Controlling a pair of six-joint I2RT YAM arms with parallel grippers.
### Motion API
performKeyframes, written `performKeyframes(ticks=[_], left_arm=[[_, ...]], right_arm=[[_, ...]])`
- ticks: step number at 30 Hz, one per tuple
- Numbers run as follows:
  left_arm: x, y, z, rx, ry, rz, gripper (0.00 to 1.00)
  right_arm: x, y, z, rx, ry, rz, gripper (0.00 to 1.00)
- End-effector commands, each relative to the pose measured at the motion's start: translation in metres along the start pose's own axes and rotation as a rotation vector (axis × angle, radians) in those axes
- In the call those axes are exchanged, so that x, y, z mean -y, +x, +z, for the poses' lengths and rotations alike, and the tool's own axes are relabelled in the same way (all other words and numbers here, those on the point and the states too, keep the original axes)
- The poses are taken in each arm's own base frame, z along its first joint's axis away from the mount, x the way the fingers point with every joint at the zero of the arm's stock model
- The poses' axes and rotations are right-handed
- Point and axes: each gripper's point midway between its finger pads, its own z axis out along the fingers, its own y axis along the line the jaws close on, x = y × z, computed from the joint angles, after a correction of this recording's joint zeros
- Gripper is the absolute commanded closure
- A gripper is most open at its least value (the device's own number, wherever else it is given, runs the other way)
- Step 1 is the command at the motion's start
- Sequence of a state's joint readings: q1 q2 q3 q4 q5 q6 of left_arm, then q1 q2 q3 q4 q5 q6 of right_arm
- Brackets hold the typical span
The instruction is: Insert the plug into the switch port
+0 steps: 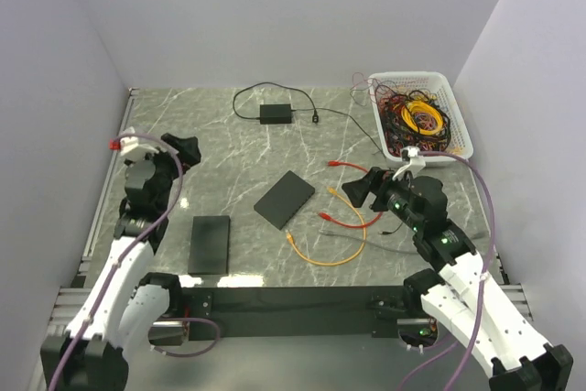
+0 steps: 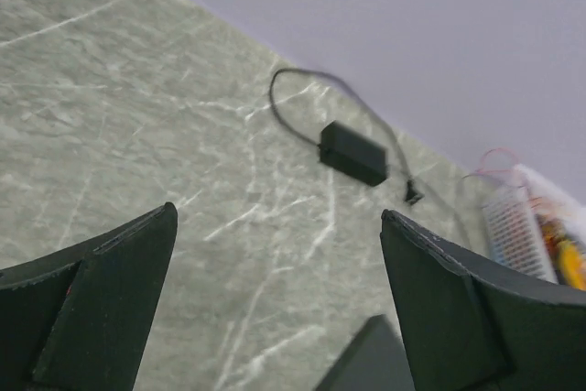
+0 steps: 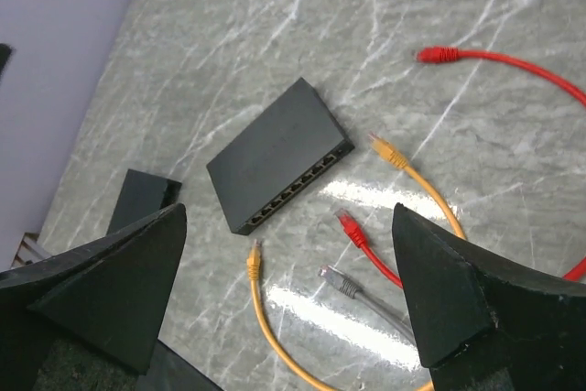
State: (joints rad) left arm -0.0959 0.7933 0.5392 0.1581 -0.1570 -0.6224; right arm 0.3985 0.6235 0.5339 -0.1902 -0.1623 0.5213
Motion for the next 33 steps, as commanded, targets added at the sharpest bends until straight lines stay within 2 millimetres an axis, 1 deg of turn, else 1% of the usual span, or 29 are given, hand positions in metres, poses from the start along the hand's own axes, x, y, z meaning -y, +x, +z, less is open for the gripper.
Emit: performKeyframes(ticks=[1, 2, 3, 4, 5, 6, 7, 8, 9, 10, 11, 12, 13, 14, 15, 16, 18, 19, 21, 22, 24, 25, 26, 27, 29, 30, 31, 32, 33], left_arm=[[0.008, -0.042, -0.020, 0.158, -0.013, -0.182, 0.01], [-0.003, -0.038, -0.019, 0.162, -0.064, -0.216, 0.00], [-0.006, -0.041, -0.018, 0.191, -0.071, -0.239, 0.00], [-0.005, -0.041, -0.016, 0.199, -0.051, -0.172, 0.01], [0.002, -0.034, -0.014, 0.169, -0.007, -0.139, 0.00], [0.001, -0.032, -0.012, 0.165, -0.006, -0.114, 0.01], [-0.002, -0.026, -0.006, 0.138, -0.019, -0.081, 0.01], [-0.001, -0.026, -0.004, 0.129, -0.019, -0.072, 0.00], [-0.002, -0.022, 0.000, 0.110, -0.023, -0.065, 0.00], [-0.007, -0.010, 0.006, 0.064, -0.049, -0.050, 0.00], [-0.006, -0.009, 0.009, 0.048, -0.055, -0.048, 0.00], [-0.008, -0.003, 0.012, 0.025, -0.062, -0.040, 0.00], [-0.014, 0.009, 0.017, -0.015, -0.083, -0.026, 0.01], [-0.017, 0.016, 0.019, -0.035, -0.085, -0.017, 0.01], [-0.018, 0.023, 0.019, -0.056, -0.079, -0.012, 0.01], [-0.024, 0.036, 0.018, -0.080, -0.089, -0.013, 0.01], [-0.032, 0.043, 0.016, -0.082, -0.116, -0.024, 0.03], [-0.041, 0.051, 0.014, -0.093, -0.137, -0.023, 0.03], [-0.050, 0.057, 0.011, -0.094, -0.168, -0.018, 0.03], [-0.058, 0.057, 0.009, -0.085, -0.205, -0.030, 0.03], [-0.062, 0.061, 0.007, -0.090, -0.224, -0.054, 0.03], [-0.063, 0.066, 0.006, -0.098, -0.220, -0.063, 0.04], [-0.063, 0.069, 0.006, -0.102, -0.217, -0.071, 0.04], [-0.064, 0.071, 0.005, -0.101, -0.215, -0.080, 0.05], [-0.072, 0.082, 0.002, -0.113, -0.236, -0.097, 0.05], [-0.075, 0.086, 0.001, -0.118, -0.242, -0.098, 0.05], [-0.080, 0.093, -0.001, -0.125, -0.248, -0.100, 0.05], [-0.081, 0.096, -0.002, -0.130, -0.241, -0.100, 0.05], [-0.081, 0.099, -0.003, -0.133, -0.239, -0.112, 0.05]], right_arm=[[-0.001, 0.000, 0.013, -0.006, 0.010, 0.017, 0.00], [-0.001, 0.001, 0.015, -0.012, 0.012, 0.011, 0.01], [-0.004, 0.000, 0.017, -0.011, 0.007, 0.000, 0.01], [-0.001, -0.003, 0.019, 0.009, 0.027, -0.019, 0.01], [-0.003, -0.001, 0.021, 0.003, 0.031, -0.033, 0.01], [-0.004, -0.004, 0.021, 0.008, 0.040, -0.052, 0.01], [0.001, -0.005, 0.024, 0.007, 0.079, -0.059, 0.01], [0.003, -0.004, 0.026, 0.000, 0.099, -0.070, 0.01], [0.000, -0.007, 0.028, -0.010, 0.105, -0.082, 0.02], [0.002, 0.000, 0.034, -0.053, 0.118, -0.116, 0.05], [0.000, 0.005, 0.036, -0.078, 0.117, -0.140, 0.06], [-0.008, 0.013, 0.038, -0.104, 0.090, -0.173, 0.06], [-0.008, 0.021, 0.041, -0.129, 0.093, -0.203, 0.06], [-0.005, 0.023, 0.043, -0.125, 0.116, -0.211, 0.06], [-0.011, 0.031, 0.044, -0.140, 0.094, -0.232, 0.06], [-0.012, 0.037, 0.047, -0.158, 0.095, -0.241, 0.06], [-0.018, 0.047, 0.049, -0.181, 0.088, -0.256, 0.06], [-0.025, 0.059, 0.051, -0.217, 0.067, -0.271, 0.06], [-0.035, 0.069, 0.053, -0.239, 0.054, -0.271, 0.08], [-0.045, 0.085, 0.054, -0.277, 0.032, -0.298, 0.09], [-0.052, 0.092, 0.055, -0.282, 0.048, -0.314, 0.10], [-0.048, 0.097, 0.060, -0.286, 0.082, -0.327, 0.10], [-0.051, 0.103, 0.060, -0.296, 0.078, -0.332, 0.11], [-0.055, 0.103, 0.063, -0.293, 0.074, -0.323, 0.12], [-0.055, 0.115, 0.068, -0.318, 0.094, -0.335, 0.14], [-0.056, 0.113, 0.070, -0.313, 0.112, -0.334, 0.15], [-0.052, 0.116, 0.071, -0.314, 0.142, -0.342, 0.15], [-0.043, 0.108, 0.073, -0.276, 0.199, -0.348, 0.15], [-0.039, 0.107, 0.072, -0.271, 0.226, -0.342, 0.15]])
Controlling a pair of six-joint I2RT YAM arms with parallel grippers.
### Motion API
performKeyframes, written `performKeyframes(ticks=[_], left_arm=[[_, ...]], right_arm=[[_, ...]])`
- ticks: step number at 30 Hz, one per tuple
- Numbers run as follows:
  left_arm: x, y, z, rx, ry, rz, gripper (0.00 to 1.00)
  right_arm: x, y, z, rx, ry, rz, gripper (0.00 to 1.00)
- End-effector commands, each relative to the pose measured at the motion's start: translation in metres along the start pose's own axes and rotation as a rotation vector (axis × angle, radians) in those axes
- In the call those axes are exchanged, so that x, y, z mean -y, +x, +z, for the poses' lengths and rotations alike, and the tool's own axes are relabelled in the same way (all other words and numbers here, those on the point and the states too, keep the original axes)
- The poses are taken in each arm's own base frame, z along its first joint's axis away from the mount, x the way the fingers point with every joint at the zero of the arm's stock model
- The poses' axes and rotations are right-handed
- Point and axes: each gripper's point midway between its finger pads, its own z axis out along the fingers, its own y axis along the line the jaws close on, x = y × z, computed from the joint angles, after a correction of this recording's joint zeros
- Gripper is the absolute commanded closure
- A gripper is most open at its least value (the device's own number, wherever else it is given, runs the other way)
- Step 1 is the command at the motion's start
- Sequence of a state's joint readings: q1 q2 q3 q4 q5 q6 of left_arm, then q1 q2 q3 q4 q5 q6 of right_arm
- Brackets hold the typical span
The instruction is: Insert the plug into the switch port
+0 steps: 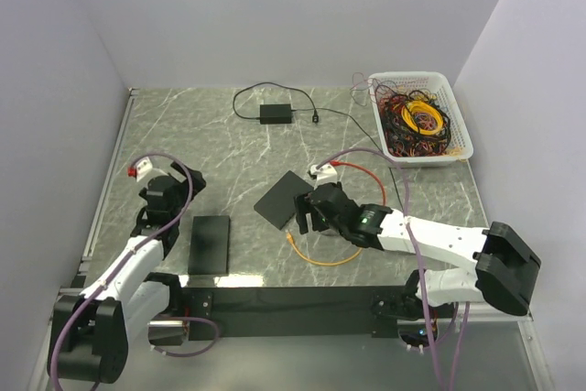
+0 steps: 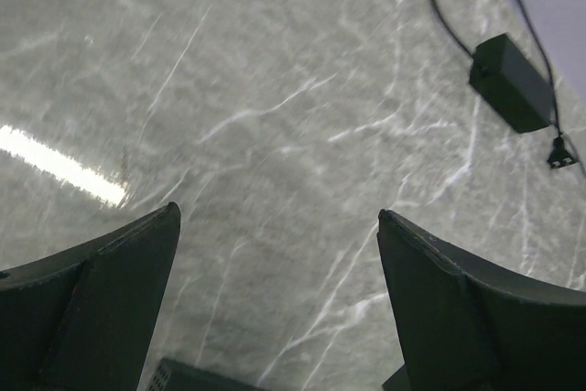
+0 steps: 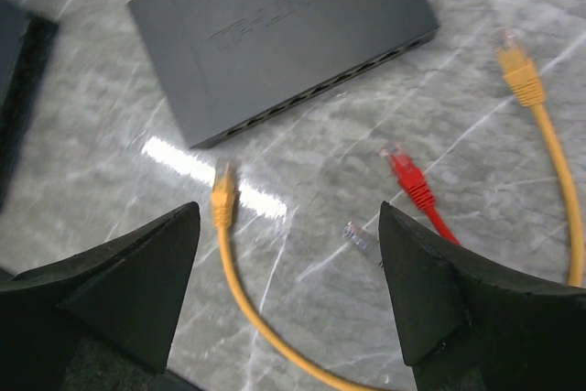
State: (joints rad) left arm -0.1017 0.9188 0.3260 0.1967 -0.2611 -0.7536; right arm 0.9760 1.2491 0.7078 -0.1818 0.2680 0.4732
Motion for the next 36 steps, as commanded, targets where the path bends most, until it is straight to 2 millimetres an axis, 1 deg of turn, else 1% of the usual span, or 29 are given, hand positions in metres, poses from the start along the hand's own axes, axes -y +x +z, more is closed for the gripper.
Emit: performKeyframes(ticks=[1, 2, 5, 6, 8, 9, 10, 12, 13, 15, 16, 19, 22, 24, 25, 26, 27, 30, 32, 34, 36], left_arm=[[0.004, -0.001, -0.001, 0.035, 0.038, -0.048, 0.05], [0.007, -0.001, -0.001, 0.032, 0.052, -0.041, 0.06], [0.004, -0.001, 0.000, 0.046, 0.042, -0.049, 0.05], [0.002, -0.001, 0.000, 0.049, 0.034, -0.054, 0.05], [0.003, 0.002, 0.002, 0.043, 0.028, -0.051, 0.06], [0.005, 0.003, 0.003, 0.041, 0.029, -0.040, 0.06], [0.006, 0.005, 0.005, 0.033, 0.023, -0.033, 0.06], [0.005, 0.007, 0.007, 0.023, 0.009, -0.030, 0.07], [0.005, 0.009, 0.009, 0.014, 0.002, -0.027, 0.07], [0.005, 0.011, 0.010, 0.003, -0.004, -0.022, 0.09], [0.005, 0.011, 0.012, 0.000, -0.007, -0.019, 0.09], [0.005, 0.012, 0.012, -0.006, -0.009, -0.017, 0.09], [0.006, 0.012, 0.011, -0.002, -0.003, -0.018, 0.09], [0.006, 0.012, 0.011, 0.001, -0.005, -0.019, 0.09], [0.006, 0.012, 0.012, 0.002, -0.006, -0.019, 0.10], [0.006, 0.012, 0.012, 0.002, -0.008, -0.018, 0.10], [0.006, 0.012, 0.012, 0.001, -0.009, -0.017, 0.10], [0.007, 0.013, 0.013, -0.001, -0.016, -0.012, 0.11], [0.007, 0.013, 0.013, 0.000, -0.018, -0.009, 0.11], [0.008, 0.014, 0.013, 0.000, -0.021, -0.005, 0.12], [0.009, 0.015, 0.013, -0.002, -0.022, 0.000, 0.12]], right_arm=[[0.015, -0.030, -0.003, 0.111, 0.134, 0.056, 0.15], [0.024, -0.034, -0.005, 0.135, 0.179, 0.063, 0.15], [0.052, -0.044, -0.002, 0.137, 0.245, 0.115, 0.16], [0.065, -0.048, 0.000, 0.130, 0.265, 0.137, 0.18], [0.078, -0.053, 0.000, 0.135, 0.282, 0.154, 0.19], [0.080, -0.055, 0.002, 0.133, 0.278, 0.148, 0.19], [0.090, -0.055, 0.005, 0.122, 0.302, 0.152, 0.19], [0.096, -0.056, 0.010, 0.104, 0.325, 0.134, 0.19], [0.101, -0.052, 0.017, 0.080, 0.344, 0.130, 0.19], [0.102, -0.052, 0.023, 0.075, 0.340, 0.125, 0.19], [0.101, -0.049, 0.028, 0.061, 0.329, 0.126, 0.19], [0.106, -0.046, 0.036, 0.055, 0.317, 0.145, 0.20], [0.111, -0.043, 0.042, 0.045, 0.321, 0.149, 0.22], [0.110, -0.045, 0.046, 0.043, 0.309, 0.146, 0.24], [0.110, -0.041, 0.050, 0.027, 0.311, 0.139, 0.25], [0.109, -0.044, 0.052, 0.026, 0.309, 0.131, 0.26], [0.111, -0.040, 0.057, 0.008, 0.318, 0.122, 0.27], [0.115, -0.037, 0.062, -0.014, 0.339, 0.104, 0.29], [0.115, -0.035, 0.063, -0.014, 0.339, 0.098, 0.33], [0.117, -0.032, 0.064, -0.015, 0.349, 0.097, 0.34], [0.118, -0.032, 0.065, -0.020, 0.354, 0.095, 0.37]])
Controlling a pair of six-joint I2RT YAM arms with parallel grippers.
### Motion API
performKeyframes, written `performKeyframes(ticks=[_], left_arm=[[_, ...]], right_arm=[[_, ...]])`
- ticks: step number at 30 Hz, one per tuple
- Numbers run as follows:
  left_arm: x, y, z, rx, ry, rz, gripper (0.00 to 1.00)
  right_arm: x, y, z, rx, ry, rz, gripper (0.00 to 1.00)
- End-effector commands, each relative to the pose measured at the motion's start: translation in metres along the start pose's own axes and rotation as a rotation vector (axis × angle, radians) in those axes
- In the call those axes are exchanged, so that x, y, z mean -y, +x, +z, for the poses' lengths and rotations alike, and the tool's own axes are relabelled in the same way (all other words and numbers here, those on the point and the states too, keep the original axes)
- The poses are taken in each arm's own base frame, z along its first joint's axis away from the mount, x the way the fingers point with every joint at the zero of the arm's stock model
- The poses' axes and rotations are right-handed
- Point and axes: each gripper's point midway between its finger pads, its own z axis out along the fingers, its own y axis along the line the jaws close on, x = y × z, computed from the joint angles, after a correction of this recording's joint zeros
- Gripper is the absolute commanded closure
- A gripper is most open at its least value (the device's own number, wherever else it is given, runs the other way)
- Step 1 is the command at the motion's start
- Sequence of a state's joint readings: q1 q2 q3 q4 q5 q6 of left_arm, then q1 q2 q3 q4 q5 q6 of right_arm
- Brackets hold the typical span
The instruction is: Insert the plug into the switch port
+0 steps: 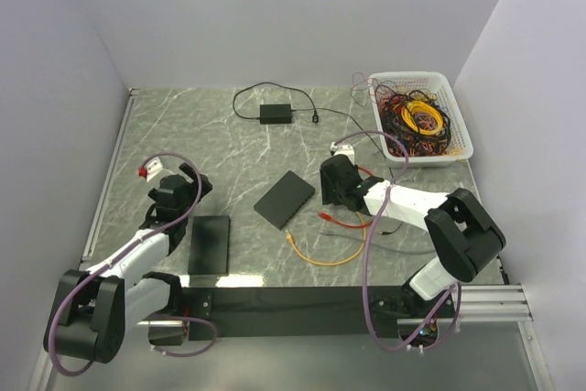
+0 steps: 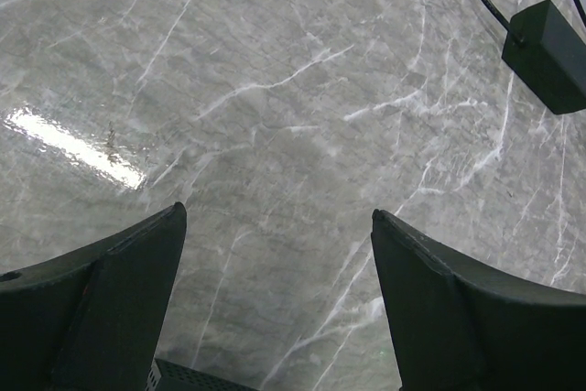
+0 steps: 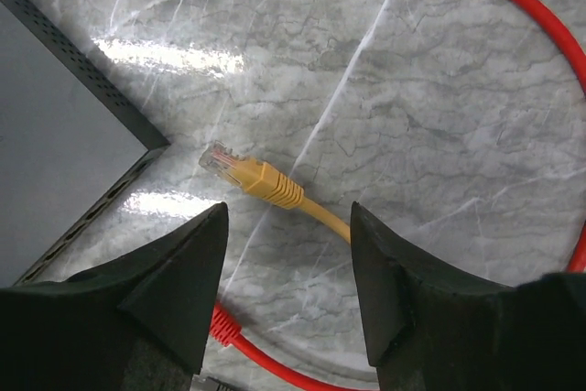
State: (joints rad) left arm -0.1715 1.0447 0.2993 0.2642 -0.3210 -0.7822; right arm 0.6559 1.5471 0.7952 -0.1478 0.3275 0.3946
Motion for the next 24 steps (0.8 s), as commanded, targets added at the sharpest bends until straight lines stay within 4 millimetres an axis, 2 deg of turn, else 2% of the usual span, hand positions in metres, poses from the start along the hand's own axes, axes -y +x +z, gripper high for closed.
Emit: performKeyframes(ticks=[1, 14, 24], left_arm=[[0.017, -0.020, 0.002, 0.059, 0.024, -0.025, 0.12], [0.018, -0.018, 0.001, 0.058, 0.016, -0.015, 0.12], [0.019, -0.018, 0.001, 0.062, 0.015, -0.015, 0.12]], right_arm=[[-0.005, -0.027, 0.000, 0.070, -0.001, 0.015, 0.39], [-0.003, -0.035, 0.014, 0.045, 0.064, -0.014, 0.47], [-0.001, -0.028, 0.019, 0.011, 0.077, -0.015, 0.50]])
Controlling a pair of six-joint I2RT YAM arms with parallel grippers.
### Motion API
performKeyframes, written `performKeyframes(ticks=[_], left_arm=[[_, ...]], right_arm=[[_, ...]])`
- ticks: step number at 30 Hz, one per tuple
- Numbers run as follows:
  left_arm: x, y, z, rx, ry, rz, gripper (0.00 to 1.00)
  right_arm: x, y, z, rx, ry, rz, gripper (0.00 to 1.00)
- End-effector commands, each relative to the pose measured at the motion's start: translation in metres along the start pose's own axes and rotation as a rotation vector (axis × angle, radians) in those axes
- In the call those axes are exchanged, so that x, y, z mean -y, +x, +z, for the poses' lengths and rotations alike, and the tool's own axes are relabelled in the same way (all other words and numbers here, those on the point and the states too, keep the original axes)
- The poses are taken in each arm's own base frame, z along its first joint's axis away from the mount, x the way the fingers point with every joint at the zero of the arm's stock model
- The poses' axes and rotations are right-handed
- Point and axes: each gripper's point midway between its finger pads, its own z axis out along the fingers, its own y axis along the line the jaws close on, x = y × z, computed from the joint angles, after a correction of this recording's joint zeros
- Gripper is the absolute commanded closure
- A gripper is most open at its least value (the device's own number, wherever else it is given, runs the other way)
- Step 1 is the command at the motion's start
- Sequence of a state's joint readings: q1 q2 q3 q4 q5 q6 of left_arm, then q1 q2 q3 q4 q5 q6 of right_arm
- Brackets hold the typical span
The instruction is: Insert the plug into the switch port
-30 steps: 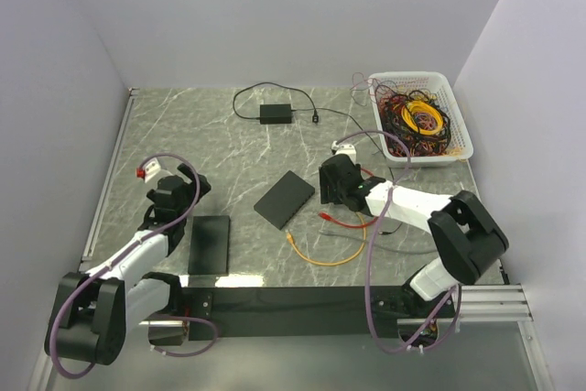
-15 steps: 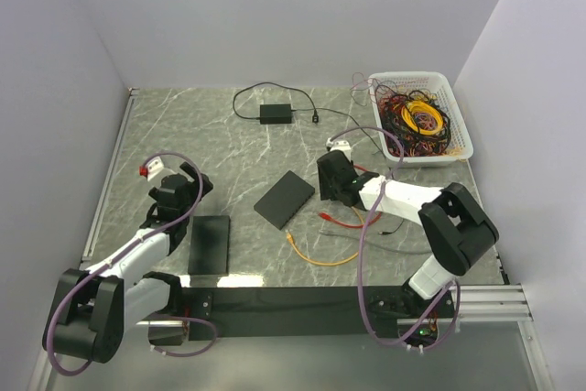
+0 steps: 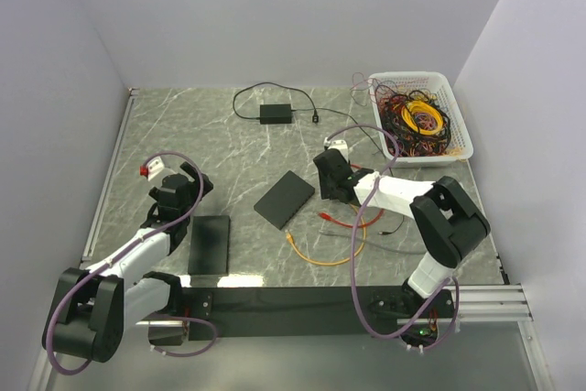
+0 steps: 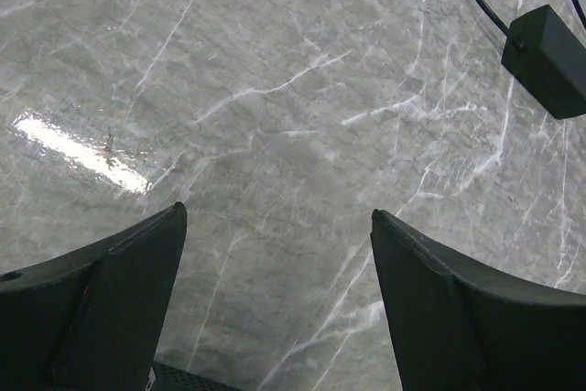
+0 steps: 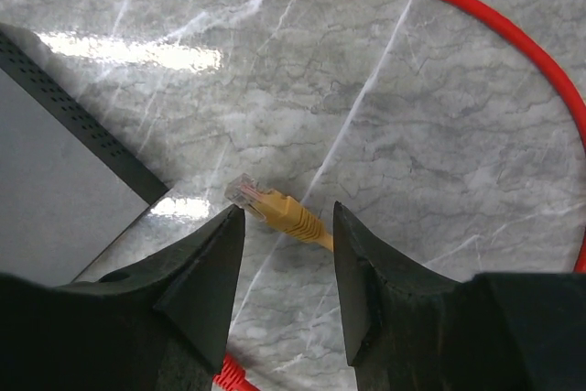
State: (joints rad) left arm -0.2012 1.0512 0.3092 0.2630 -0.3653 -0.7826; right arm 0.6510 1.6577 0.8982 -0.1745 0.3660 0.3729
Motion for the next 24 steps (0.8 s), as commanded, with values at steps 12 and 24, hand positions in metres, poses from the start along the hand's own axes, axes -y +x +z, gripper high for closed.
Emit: performKeyframes(ticks=[12, 24], left_arm=[[0.0150, -0.0170, 0.0007, 0.048, 0.021, -0.025, 0.12], [0.0150, -0.0160, 0.0021, 0.043, 0.014, -0.019, 0.13]], right_arm=[[0.0051, -0.0150, 0.0105, -0.012, 0.050, 0.029, 0.60], [0.0066, -0.0131, 0.0092, -0.012, 0.049, 0.035, 0.98]])
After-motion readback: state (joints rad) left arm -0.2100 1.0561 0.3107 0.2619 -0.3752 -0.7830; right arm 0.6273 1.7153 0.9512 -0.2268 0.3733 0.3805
